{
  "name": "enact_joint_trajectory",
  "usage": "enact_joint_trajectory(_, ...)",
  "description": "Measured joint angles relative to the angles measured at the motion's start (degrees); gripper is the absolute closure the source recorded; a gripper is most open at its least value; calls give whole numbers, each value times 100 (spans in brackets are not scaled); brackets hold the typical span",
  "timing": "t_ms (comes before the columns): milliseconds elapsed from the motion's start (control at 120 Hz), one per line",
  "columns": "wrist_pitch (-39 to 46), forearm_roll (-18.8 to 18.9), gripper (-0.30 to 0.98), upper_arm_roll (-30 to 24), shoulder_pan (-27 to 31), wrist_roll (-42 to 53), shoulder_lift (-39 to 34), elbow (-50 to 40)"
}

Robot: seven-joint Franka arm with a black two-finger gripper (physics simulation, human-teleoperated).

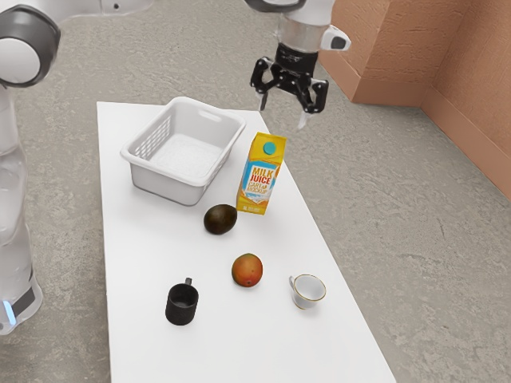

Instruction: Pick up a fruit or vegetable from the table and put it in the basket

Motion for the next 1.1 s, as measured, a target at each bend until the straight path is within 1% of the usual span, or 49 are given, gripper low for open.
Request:
enact_joint_trajectory(158,-119,-33,0,-39,-199,-1974,-81,5)
enact_joint_trajectory(300,-169,-316,0,-65,-258,-3059,-281,41)
enact_joint_trajectory(350,-177,-379,0,-92,-387,-3347,-256,44)
enact_joint_trajectory(408,-171,-435,0,-107,-694,-3616,-164,47)
enact_joint_trajectory(467,-95,-483,0,-117,-1095,-3844,78,64)
enact_joint_trajectory(508,-25,-594,0,-122,-1358,-3960,311,81)
enact_joint_trajectory(542,45,-705,0,5,-1679,-4012,415,53)
enact_joint_trajectory(575,185,-810,0,265,-2122,-4054,251,-306)
enact_joint_trajectory(625,525,-917,0,450,-2558,-4111,-291,-1235)
enact_joint_trajectory(650,686,-956,0,492,-2513,-4138,-545,-1613)
enact_joint_trajectory(717,1049,-1028,0,542,-2034,-4203,-1001,-2290)
enact_joint_trajectory(792,1405,-1075,0,545,-1937,-4268,-1333,-2894)
enact_joint_trajectory(908,1882,-1148,0,459,-1967,-4348,-1210,-3341)
enact_joint_trajectory(983,2149,-1210,0,449,-1890,-4384,-1139,-3667)
enact_joint_trajectory(1100,2460,-1348,0,438,-1935,-4387,-852,-3796)
